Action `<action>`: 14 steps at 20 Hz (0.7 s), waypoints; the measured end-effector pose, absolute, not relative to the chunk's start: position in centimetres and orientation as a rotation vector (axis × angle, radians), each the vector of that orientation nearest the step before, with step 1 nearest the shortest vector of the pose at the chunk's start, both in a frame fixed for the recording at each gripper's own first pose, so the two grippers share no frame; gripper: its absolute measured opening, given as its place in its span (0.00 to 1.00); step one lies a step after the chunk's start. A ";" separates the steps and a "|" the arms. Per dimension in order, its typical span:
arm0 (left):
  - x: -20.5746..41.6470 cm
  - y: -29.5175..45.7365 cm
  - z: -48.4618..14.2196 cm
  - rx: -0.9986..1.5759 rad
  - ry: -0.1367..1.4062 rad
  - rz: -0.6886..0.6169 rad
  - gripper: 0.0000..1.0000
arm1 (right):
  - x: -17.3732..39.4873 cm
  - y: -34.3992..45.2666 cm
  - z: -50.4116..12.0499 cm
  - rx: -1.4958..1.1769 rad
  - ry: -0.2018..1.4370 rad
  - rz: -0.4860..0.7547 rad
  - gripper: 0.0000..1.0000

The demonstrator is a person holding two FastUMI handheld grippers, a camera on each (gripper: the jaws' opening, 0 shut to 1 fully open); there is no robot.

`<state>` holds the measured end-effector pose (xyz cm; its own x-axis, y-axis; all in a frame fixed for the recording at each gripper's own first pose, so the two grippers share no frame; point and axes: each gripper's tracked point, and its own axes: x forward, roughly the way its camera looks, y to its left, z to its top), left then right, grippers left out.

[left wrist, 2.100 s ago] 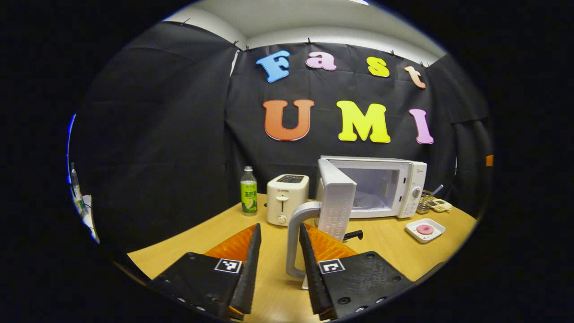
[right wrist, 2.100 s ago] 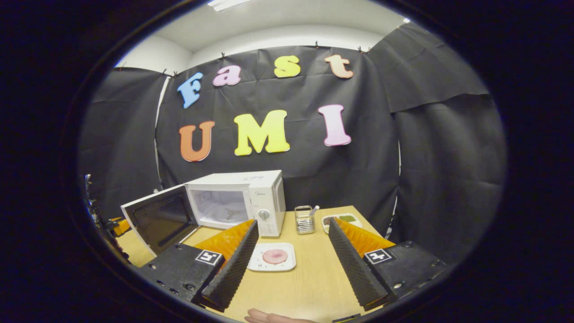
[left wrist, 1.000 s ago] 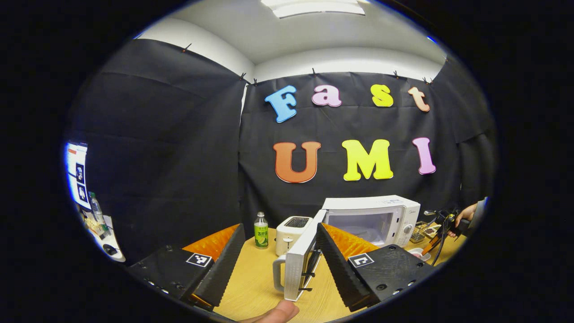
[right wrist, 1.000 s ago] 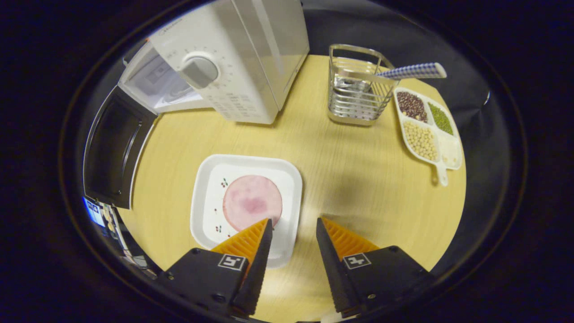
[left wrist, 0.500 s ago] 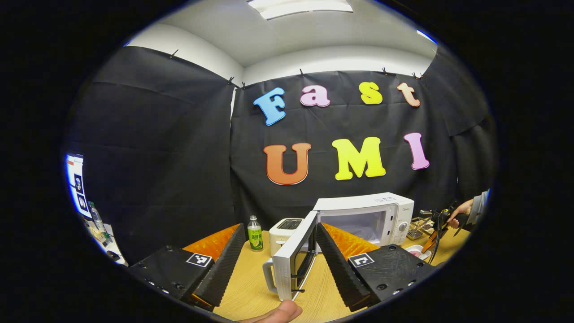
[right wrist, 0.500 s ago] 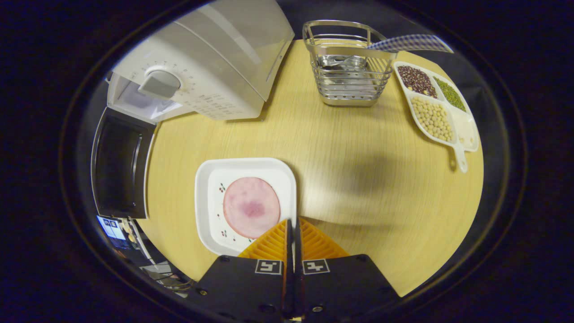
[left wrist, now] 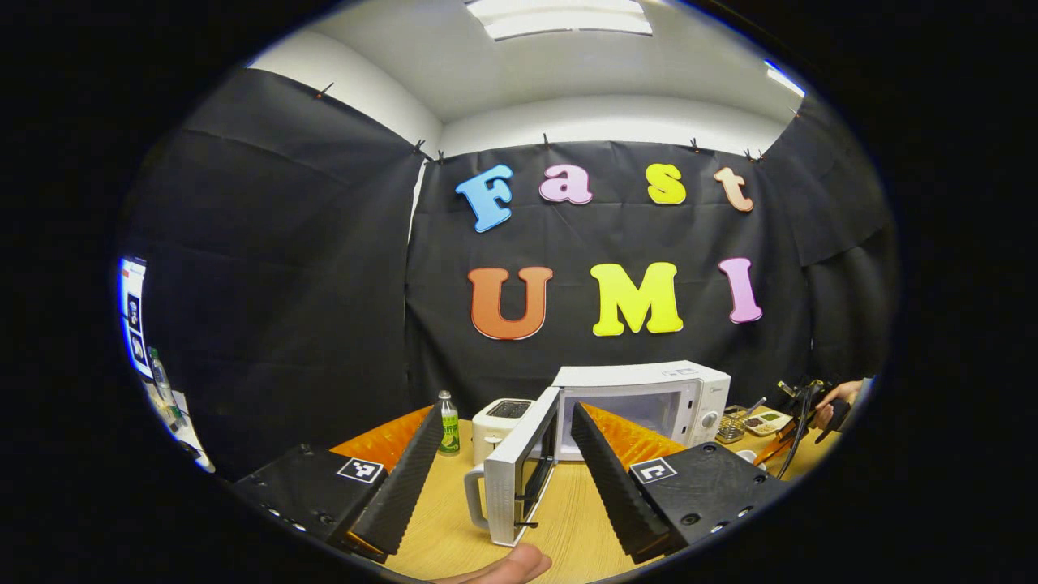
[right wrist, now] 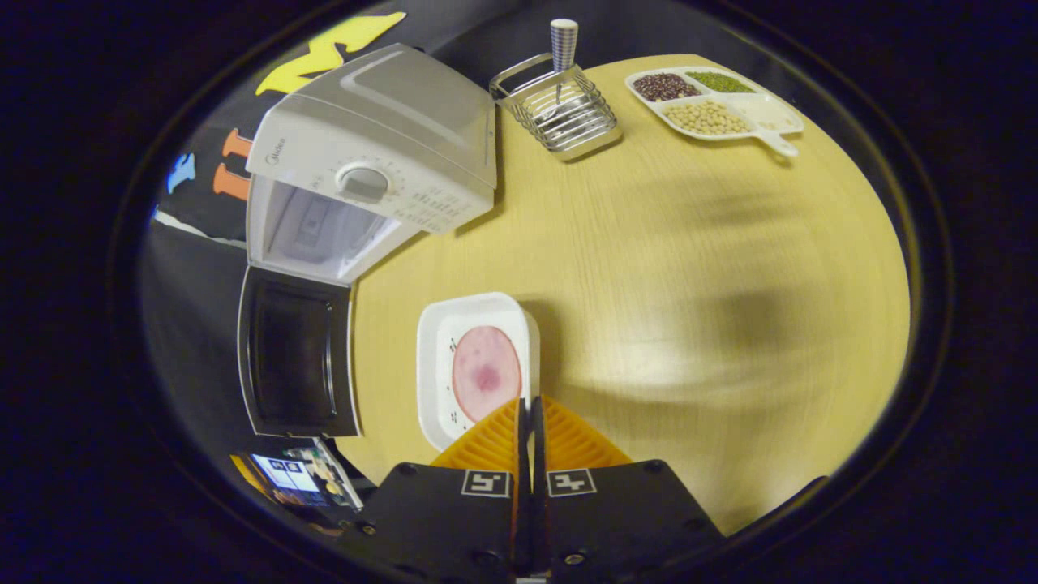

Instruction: Open the microwave oven with the left hand, put the food in, and close the microwave oven.

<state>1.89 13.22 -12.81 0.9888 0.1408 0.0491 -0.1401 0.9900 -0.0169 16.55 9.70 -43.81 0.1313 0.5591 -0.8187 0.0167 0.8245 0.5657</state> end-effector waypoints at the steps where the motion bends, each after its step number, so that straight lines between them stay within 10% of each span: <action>1: 1.8 13.3 -12.9 -0.015 -0.051 0.140 0.94 | 16.0 10.6 -43.5 0.524 1.382 0.421 0.04; 14: 0.1 17.1 -13.1 0.006 -0.046 0.147 0.94 | 17.9 30.6 -42.9 0.899 1.111 0.200 0.04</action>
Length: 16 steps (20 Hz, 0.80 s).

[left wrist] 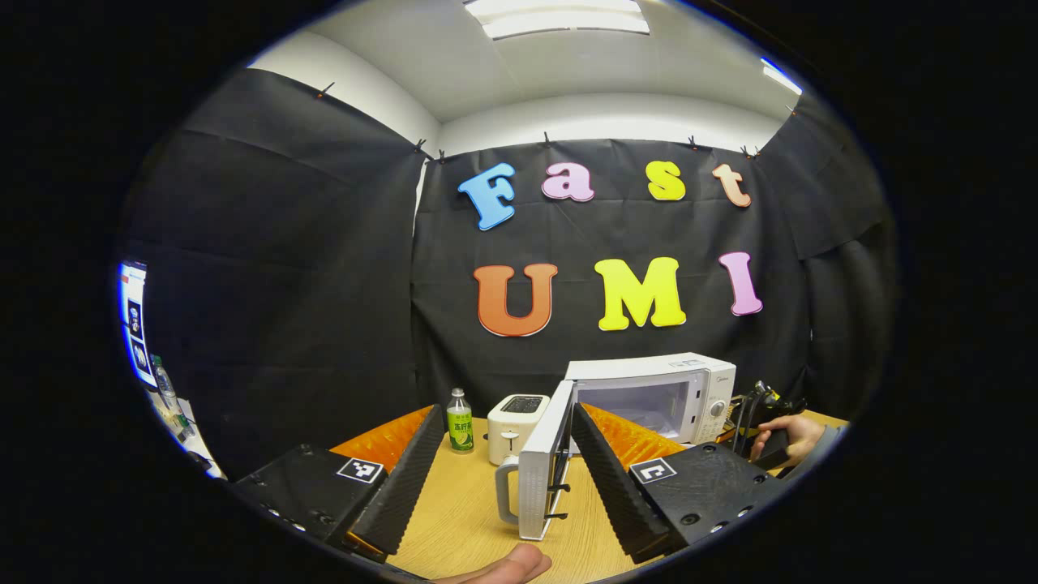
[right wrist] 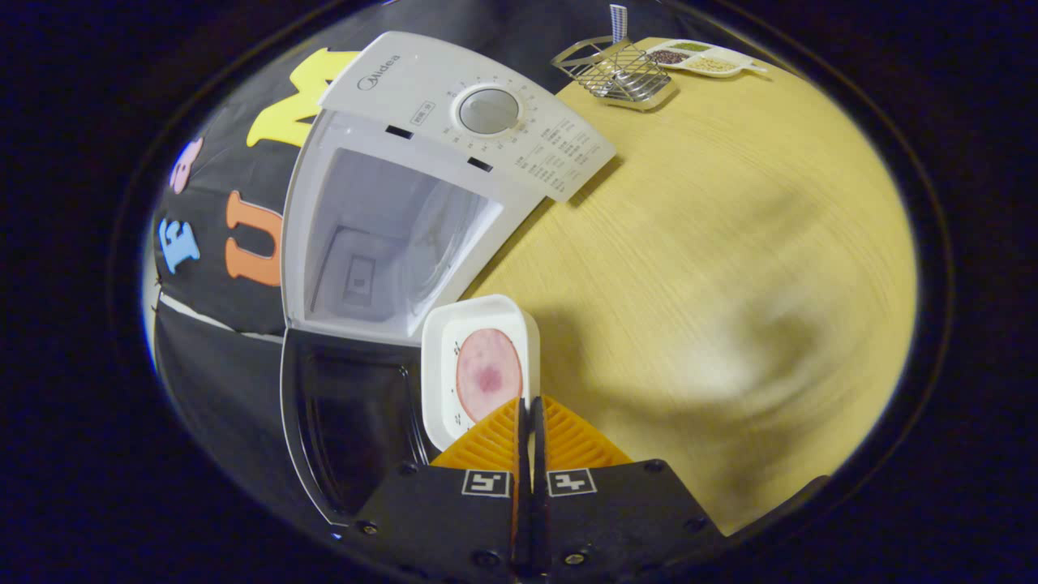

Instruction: Open the microwave oven with the left hand, put the food in, and close the microwave oven.

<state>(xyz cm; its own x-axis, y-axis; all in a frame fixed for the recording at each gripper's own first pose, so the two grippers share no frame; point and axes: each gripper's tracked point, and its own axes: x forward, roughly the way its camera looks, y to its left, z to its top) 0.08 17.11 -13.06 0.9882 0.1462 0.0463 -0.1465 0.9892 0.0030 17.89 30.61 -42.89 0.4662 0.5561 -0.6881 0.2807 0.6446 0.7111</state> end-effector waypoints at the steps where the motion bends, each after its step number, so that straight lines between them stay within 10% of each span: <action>1: 0.1 17.6 -13.1 0.002 -0.043 0.154 0.94 | 19.0 31.6 -42.7 0.927 1.070 0.167 0.04; 10: 0.0 21.4 -14.5 0.003 -0.021 0.208 0.95 | 32.0 38.9 -42.3 1.156 0.710 -0.027 0.04; 12: -0.1 22.7 -15.1 0.024 -0.005 0.232 0.82 | 34.9 38.9 -42.8 1.166 0.627 -0.076 0.04; 15: -0.2 23.6 -16.2 0.033 0.019 0.251 0.94 | 37.8 38.6 -43.7 1.136 0.557 -0.137 0.04; 16: -0.2 23.9 -16.5 0.032 0.026 0.252 0.83 | 38.4 38.9 -43.9 1.125 0.547 -0.132 0.04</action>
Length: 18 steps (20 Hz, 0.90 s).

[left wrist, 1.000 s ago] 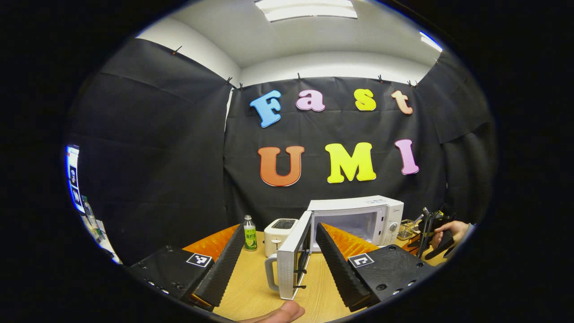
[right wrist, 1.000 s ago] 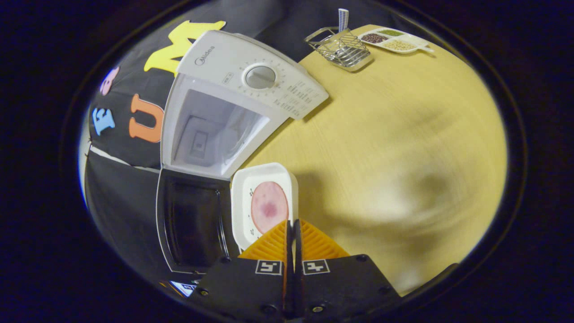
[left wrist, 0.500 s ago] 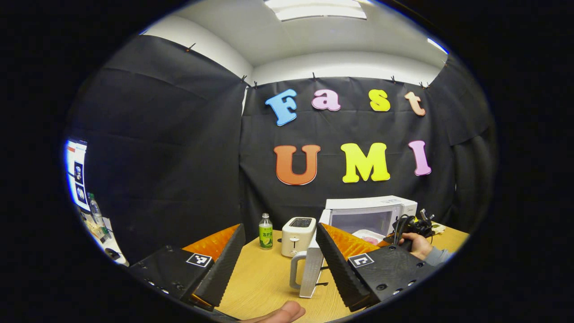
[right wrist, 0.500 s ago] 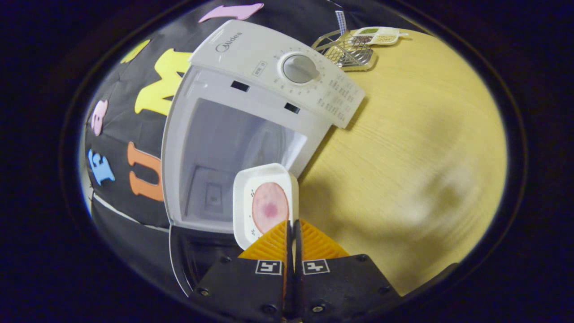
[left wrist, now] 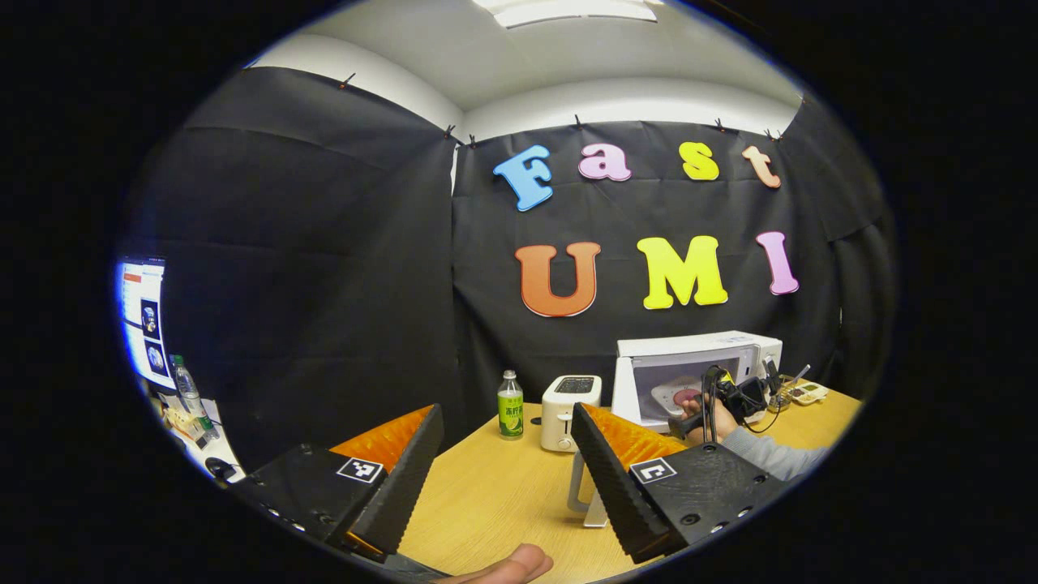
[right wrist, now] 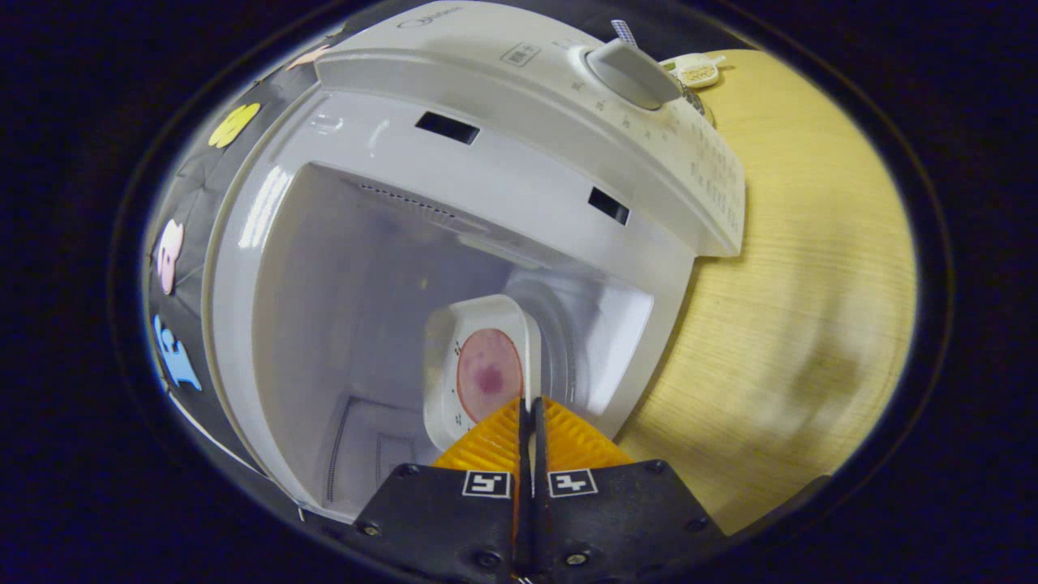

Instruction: Open the microwave oven with the left hand, put the food in, and close the microwave oven.

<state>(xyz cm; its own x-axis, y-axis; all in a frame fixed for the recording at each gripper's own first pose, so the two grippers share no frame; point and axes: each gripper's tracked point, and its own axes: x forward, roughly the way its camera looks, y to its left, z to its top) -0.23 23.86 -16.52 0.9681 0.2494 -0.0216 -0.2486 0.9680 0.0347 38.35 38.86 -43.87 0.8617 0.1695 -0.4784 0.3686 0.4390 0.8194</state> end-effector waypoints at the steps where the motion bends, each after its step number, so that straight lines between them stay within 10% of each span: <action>1: -0.2 24.1 -16.8 0.031 0.028 0.255 0.83 | 38.7 39.2 -43.9 1.119 0.538 -0.125 0.04; 2: -0.2 24.4 -17.1 0.028 0.030 0.256 0.94 | 38.9 39.4 -43.8 1.114 0.533 -0.120 0.04; 10: 0.0 25.2 -18.8 -0.013 0.032 0.248 0.94 | 37.0 40.1 -41.7 1.013 0.528 0.011 0.12; 12: 0.3 25.6 -19.6 -0.064 0.052 0.245 0.94 | 35.1 39.3 -41.0 0.877 0.521 0.065 0.42; 13: 0.6 26.0 -20.0 -0.088 0.060 0.245 0.82 | 34.2 38.9 -40.3 0.825 0.503 0.098 0.36; 15: 0.8 26.8 -21.0 -0.108 0.068 0.253 0.93 | 32.1 37.8 -38.8 0.700 0.475 0.158 0.80; 18: 1.1 27.5 -21.1 -0.097 0.045 0.252 0.75 | 28.7 35.4 -35.4 0.533 0.388 0.238 1.00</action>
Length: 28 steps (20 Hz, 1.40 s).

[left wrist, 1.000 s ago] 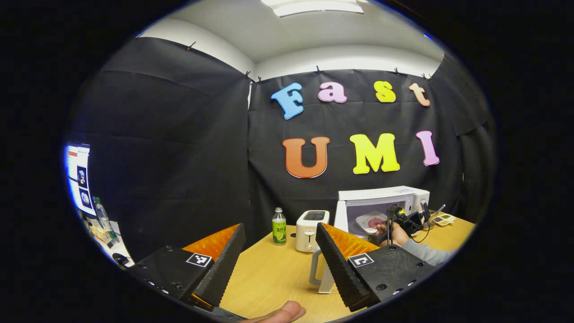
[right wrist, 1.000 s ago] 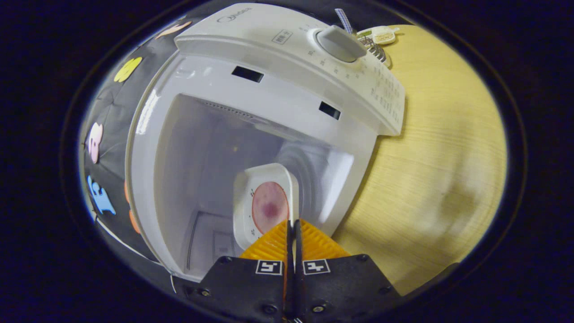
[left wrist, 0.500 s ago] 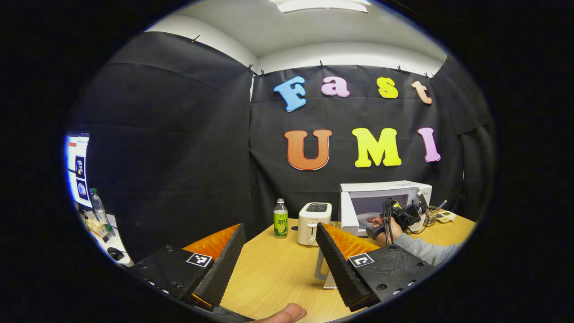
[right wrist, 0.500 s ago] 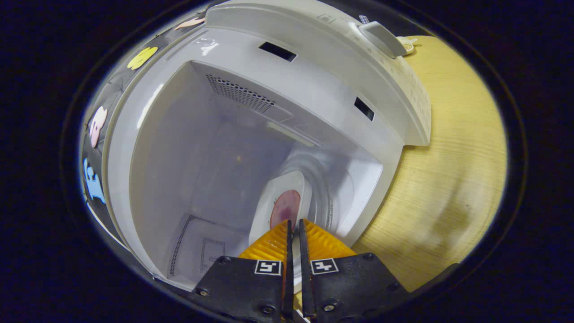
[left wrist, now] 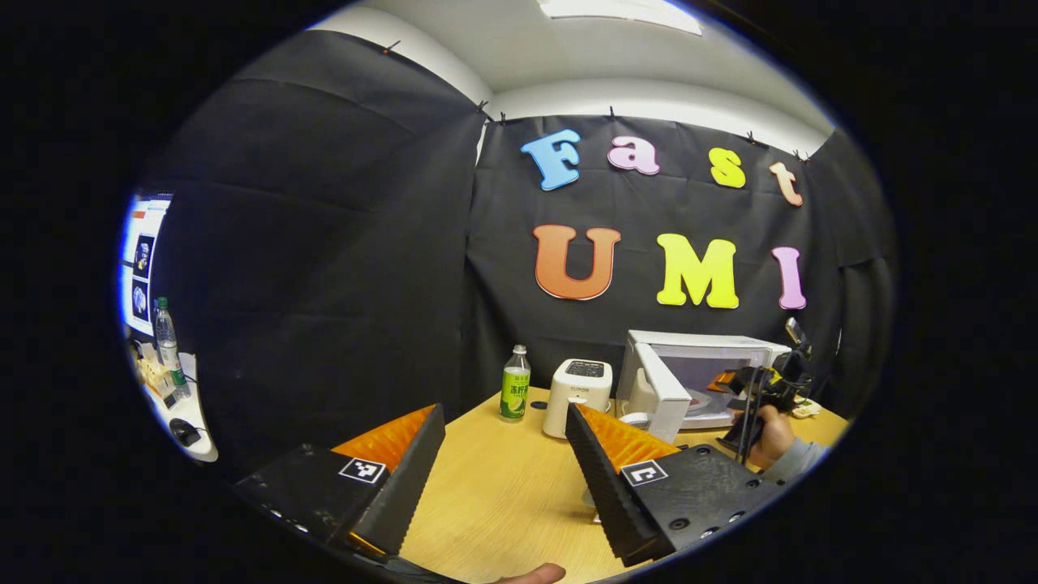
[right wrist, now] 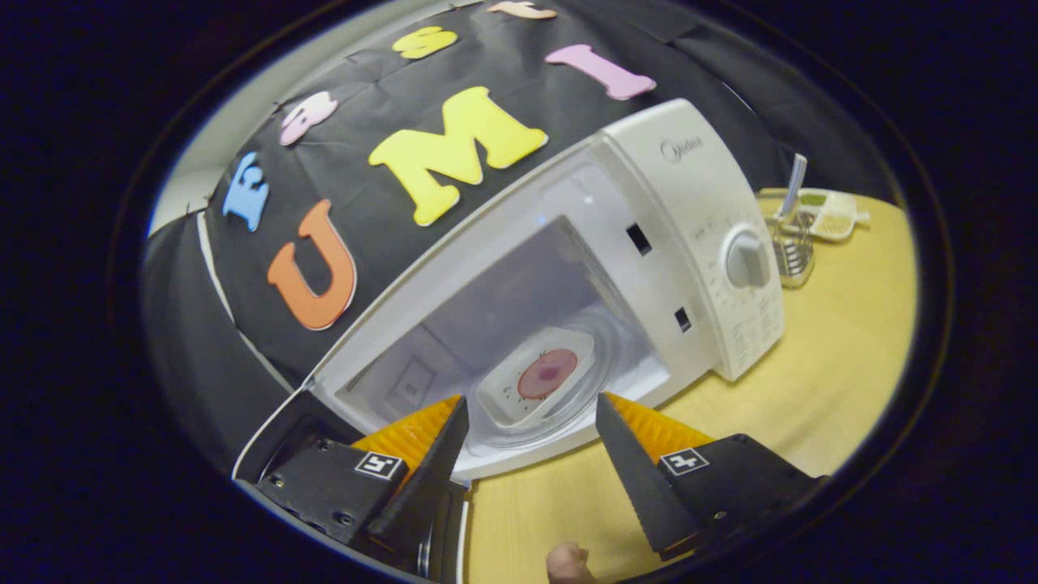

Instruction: Open the microwave oven with the left hand, put the food in, and close the microwave oven.

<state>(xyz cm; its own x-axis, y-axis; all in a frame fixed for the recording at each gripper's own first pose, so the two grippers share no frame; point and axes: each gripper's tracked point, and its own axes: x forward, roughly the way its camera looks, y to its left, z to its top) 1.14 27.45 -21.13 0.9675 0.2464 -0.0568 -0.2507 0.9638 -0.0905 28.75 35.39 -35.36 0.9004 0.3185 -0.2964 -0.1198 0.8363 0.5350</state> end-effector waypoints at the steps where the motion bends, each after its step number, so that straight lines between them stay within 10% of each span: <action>1: 1.5 27.3 -21.5 -0.099 0.049 0.235 0.88 | 27.4 34.6 -34.2 0.500 0.366 0.260 0.90; 4: 3.0 26.7 -22.9 -0.086 0.058 0.200 0.73 | 23.0 32.2 -30.7 0.409 0.317 0.340 1.00; 7: 4.3 25.6 -24.4 -0.094 0.081 0.159 0.07 | 18.7 28.5 -27.5 0.312 0.253 0.371 1.00; 28: 10.7 9.2 -30.1 -0.096 0.159 -0.149 0.00 | 4.3 5.9 -16.5 0.066 0.074 0.333 0.90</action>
